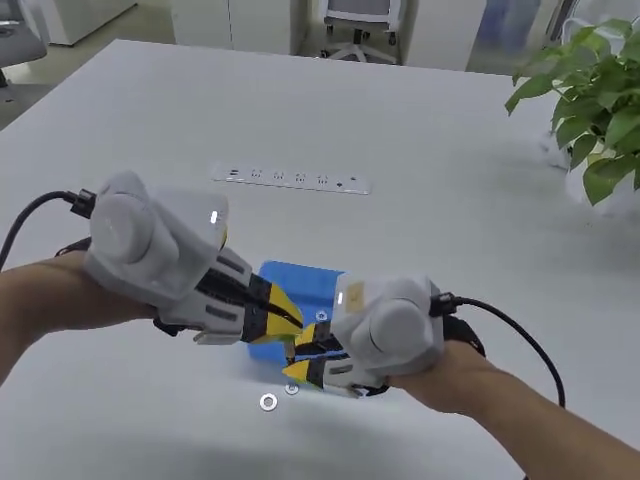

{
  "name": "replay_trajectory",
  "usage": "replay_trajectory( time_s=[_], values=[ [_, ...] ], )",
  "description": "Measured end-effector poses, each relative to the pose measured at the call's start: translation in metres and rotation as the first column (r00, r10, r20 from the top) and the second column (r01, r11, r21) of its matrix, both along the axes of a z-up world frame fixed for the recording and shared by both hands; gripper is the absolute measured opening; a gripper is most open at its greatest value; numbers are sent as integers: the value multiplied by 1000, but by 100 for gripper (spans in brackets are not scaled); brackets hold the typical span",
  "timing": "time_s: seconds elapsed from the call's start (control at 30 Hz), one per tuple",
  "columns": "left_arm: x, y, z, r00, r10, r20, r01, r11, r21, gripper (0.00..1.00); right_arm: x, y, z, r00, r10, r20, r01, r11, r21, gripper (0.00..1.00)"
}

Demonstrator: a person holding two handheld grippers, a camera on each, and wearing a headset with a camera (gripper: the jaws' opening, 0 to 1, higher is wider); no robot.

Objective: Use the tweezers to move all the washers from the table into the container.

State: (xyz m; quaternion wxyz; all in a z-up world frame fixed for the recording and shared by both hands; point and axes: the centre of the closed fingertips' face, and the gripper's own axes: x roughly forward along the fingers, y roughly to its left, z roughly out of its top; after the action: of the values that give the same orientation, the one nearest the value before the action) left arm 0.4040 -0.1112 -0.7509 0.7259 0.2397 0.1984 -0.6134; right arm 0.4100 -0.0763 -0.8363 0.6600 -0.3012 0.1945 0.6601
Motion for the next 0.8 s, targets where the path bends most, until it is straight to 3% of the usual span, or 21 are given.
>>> replay_trajectory(
  time_s=[0.57, 0.8],
  values=[
    [-3, 2, -20, 999, -1, -46, 1, 1000, -4, 5, -5, -1, -20, 999, -8, -49, 7, 1000, -8, 13],
    [-1, 0, -24, 999, 5, -50, -6, 1000, -5, 5, -6, 0, -25, 998, -7, -60, 6, 1000, -11, 13]
  ],
)
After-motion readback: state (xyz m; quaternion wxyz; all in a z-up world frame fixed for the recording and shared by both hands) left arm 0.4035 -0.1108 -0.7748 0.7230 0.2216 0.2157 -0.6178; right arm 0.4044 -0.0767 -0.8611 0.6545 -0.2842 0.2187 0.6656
